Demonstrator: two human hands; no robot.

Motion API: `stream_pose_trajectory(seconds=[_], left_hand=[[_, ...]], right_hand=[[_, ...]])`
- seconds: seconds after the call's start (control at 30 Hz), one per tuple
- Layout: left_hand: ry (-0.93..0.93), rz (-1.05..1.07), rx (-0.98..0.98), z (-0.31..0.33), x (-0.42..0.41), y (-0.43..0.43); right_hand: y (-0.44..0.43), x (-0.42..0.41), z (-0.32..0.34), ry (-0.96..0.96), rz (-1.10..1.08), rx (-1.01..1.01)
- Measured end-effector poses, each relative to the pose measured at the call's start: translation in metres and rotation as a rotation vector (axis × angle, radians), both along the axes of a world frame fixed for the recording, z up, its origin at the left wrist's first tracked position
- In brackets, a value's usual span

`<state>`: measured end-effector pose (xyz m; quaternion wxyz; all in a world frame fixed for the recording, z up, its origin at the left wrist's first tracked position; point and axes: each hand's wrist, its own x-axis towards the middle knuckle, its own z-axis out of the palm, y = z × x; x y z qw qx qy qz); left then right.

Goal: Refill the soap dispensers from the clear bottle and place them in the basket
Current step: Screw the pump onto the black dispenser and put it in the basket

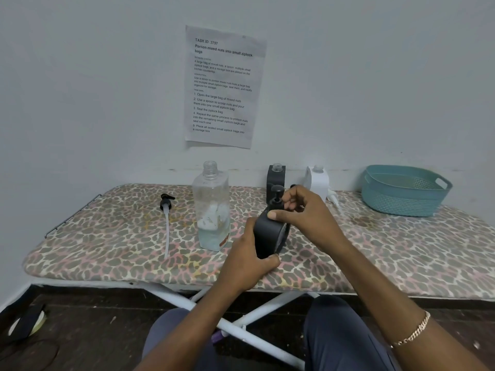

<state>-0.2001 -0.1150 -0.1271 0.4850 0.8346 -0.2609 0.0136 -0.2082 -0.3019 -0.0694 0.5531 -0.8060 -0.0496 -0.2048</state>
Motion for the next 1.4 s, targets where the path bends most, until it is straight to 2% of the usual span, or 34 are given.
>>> stream_pose_trajectory(seconds=[0.07,0.2,0.33,0.43,0.5,0.6,0.73,0.83,0.97,1.07,1.13,1.23,1.4], left_hand=[[-0.001,0.001,0.002,0.000,0.000,0.000],[-0.001,-0.004,-0.002,0.000,0.000,0.000],[0.001,0.002,0.002,-0.001,0.000,0.000],[-0.002,0.006,0.006,-0.001,0.000,0.000],[0.002,0.008,0.000,-0.001,0.000,0.000],[0.008,0.005,-0.001,-0.001,0.001,-0.001],[0.016,0.011,0.001,-0.001,0.000,-0.001],[0.008,0.012,0.004,-0.001,0.000,0.000],[0.008,0.011,0.002,0.000,0.000,0.000],[-0.001,0.009,0.005,0.000,0.000,0.000],[0.000,0.010,0.006,-0.001,0.000,0.000],[-0.004,0.008,0.006,-0.001,0.000,-0.001],[0.000,-0.001,-0.002,-0.001,0.000,0.000]], right_hand=[[0.000,0.000,0.001,0.047,0.023,-0.026],[-0.006,-0.002,0.008,0.118,0.208,0.015],[0.001,0.000,0.003,0.020,0.052,0.026],[0.005,0.003,-0.001,0.050,-0.015,-0.036],[0.001,0.003,0.001,0.098,0.048,-0.073],[-0.008,0.004,0.003,0.122,0.207,0.028],[-0.006,0.004,-0.002,0.070,0.101,0.110],[0.003,0.004,-0.004,0.046,0.030,0.055],[-0.005,0.002,0.002,0.119,0.162,0.026],[-0.010,0.003,0.003,0.091,0.230,0.121],[-0.005,0.002,0.002,0.055,0.137,0.140],[0.002,0.005,-0.004,0.045,0.019,0.063],[-0.007,0.003,0.001,0.102,0.211,0.041]])
